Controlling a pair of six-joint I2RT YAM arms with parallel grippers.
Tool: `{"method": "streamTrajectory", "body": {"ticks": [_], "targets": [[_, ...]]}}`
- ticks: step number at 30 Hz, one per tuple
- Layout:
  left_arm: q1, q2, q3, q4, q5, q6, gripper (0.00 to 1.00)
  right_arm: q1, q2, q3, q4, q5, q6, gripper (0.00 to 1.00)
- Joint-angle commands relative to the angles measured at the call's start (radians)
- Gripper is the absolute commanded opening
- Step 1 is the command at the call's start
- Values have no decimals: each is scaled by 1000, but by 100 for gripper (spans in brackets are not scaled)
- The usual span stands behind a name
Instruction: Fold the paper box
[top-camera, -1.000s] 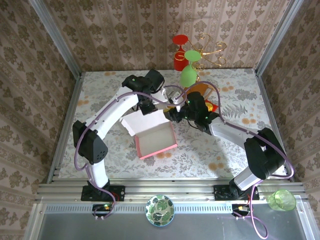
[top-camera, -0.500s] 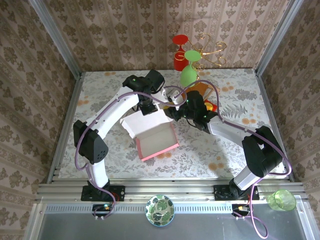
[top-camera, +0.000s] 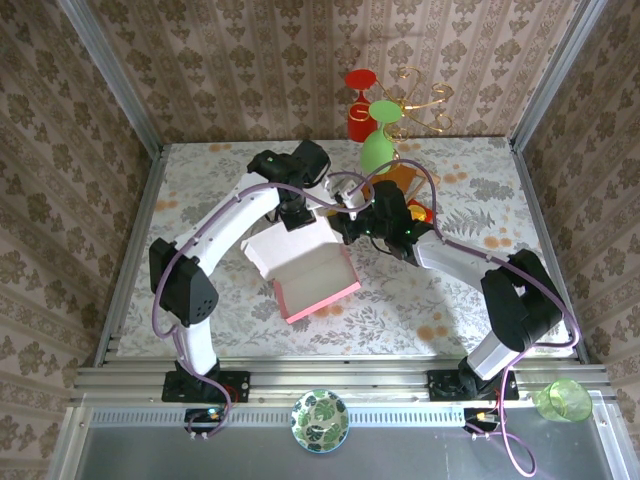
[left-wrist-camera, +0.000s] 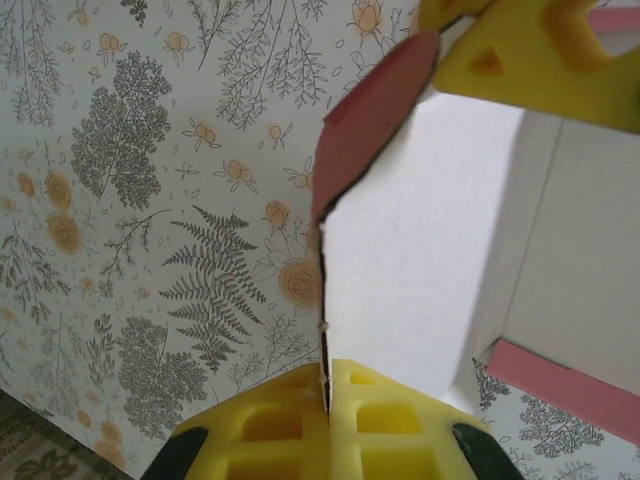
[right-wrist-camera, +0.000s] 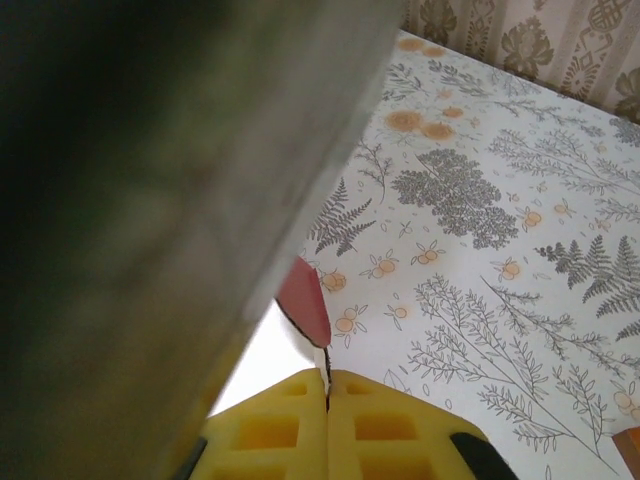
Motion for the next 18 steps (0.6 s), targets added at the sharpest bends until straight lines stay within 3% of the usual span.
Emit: {"method": "streamTrajectory", "body": {"ticks": [1,6,10,13,18], "targets": [[11,-5,22,38,63,-67,2,16,19,14,10,-6,-24,0],[42,-41,3,81,104,-122,16,15,6,-3,27,22,-27,0],[63,-62,9,104,117,-205,37,12,-4,-19,43,44,-24,0],[102,-113,0,154,147,-357,48,9,-11,-31,52,64,-30,0],[208,-245,-94,220,250,-611,58,-1,-23,-50,78,96,-33,0]]}}
